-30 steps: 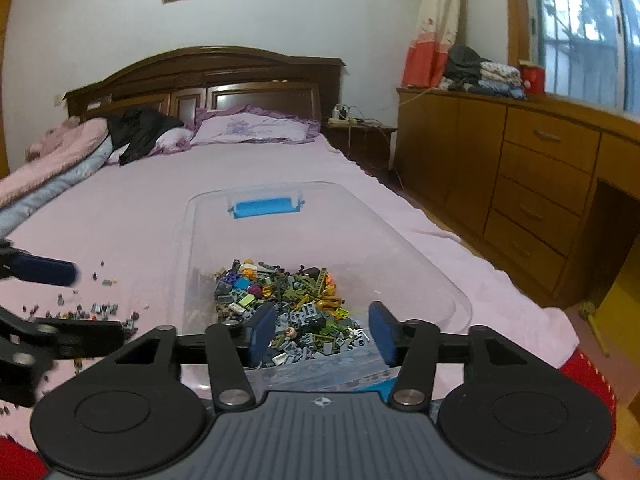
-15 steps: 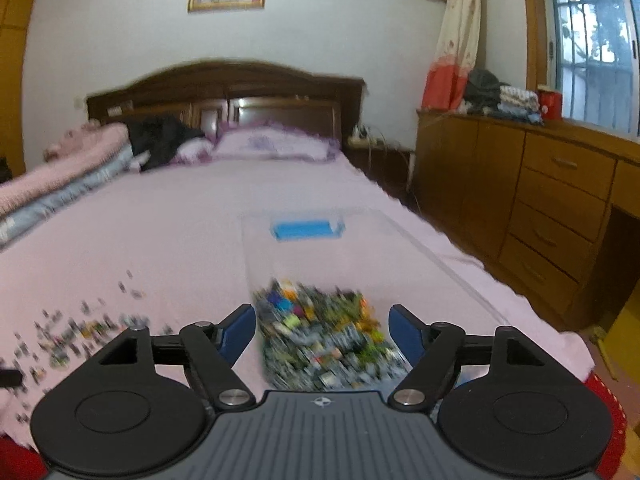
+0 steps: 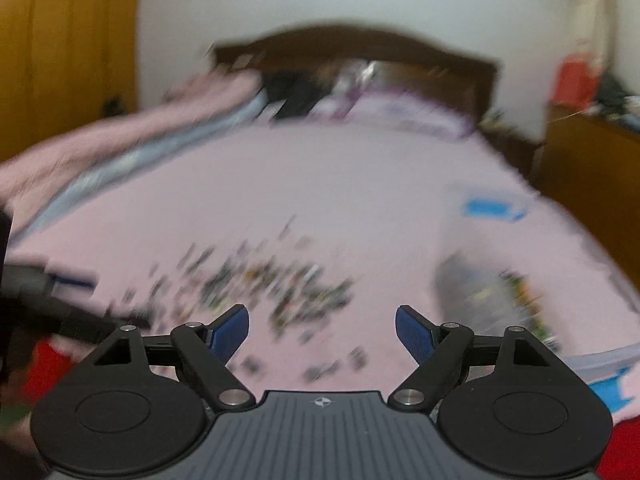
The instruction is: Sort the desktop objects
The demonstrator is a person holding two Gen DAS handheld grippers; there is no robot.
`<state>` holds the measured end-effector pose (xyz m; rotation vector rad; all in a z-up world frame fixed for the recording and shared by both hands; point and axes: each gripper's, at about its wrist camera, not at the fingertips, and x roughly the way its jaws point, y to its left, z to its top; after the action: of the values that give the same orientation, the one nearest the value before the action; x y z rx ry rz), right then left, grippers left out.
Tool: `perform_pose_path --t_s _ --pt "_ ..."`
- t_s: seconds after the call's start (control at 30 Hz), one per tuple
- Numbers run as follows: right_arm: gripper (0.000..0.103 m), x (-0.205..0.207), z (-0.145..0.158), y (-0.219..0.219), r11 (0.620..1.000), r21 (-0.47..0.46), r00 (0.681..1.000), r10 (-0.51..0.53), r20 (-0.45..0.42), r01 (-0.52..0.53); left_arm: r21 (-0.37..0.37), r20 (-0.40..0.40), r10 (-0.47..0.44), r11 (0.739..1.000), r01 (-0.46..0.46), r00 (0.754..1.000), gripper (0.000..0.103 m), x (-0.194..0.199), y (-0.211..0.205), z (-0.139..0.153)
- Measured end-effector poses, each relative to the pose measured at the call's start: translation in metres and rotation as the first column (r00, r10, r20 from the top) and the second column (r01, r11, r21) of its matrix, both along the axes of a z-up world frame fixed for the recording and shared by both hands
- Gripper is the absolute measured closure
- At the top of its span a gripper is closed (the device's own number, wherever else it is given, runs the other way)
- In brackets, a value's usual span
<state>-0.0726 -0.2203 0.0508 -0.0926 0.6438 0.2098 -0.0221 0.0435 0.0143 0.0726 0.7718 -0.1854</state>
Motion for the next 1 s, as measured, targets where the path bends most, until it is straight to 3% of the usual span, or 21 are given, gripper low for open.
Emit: perform_pose_path --t_s 0.17,0.37,0.57,0.77,0.9,1.0 --pt "0.021 0.024 -0.008 0.025 0.999 -0.011 0.993 -0.040 -0.108 0.039 0.054 0.048 -0.072 0.996 0.069 0.996 0.001 0.004 0.012 0.007" --pt "0.026 0.040 -0.048 0.047 0.992 0.020 0.968 -0.116 -0.222 0.123 0.080 0.035 -0.092 0.993 0.089 0.995 0.001 0.000 0.034 -0.006" --pt "0.026 0.026 -0.076 0.074 0.998 -0.061 0.975 -0.035 -0.219 0.022 0.048 0.059 -0.055 0.997 0.053 0.997 0.001 -0.011 0.041 -0.019" --pt "0.026 0.031 -0.077 0.073 1.000 -0.013 0.987 -0.008 -0.162 0.006 0.033 0.138 -0.015 0.999 0.010 0.990 0.001 -0.018 0.035 -0.018" --pt "0.026 0.027 -0.079 0.066 0.997 -0.065 0.989 0.037 -0.145 -0.047 -0.044 0.108 0.084 0.996 -0.080 0.991 0.006 -0.015 0.031 -0.013" --pt "0.025 0.025 -0.084 0.051 0.999 -0.010 0.989 0.033 -0.141 -0.035 -0.048 0.115 0.069 0.997 -0.064 0.991 0.011 -0.001 0.020 -0.004"
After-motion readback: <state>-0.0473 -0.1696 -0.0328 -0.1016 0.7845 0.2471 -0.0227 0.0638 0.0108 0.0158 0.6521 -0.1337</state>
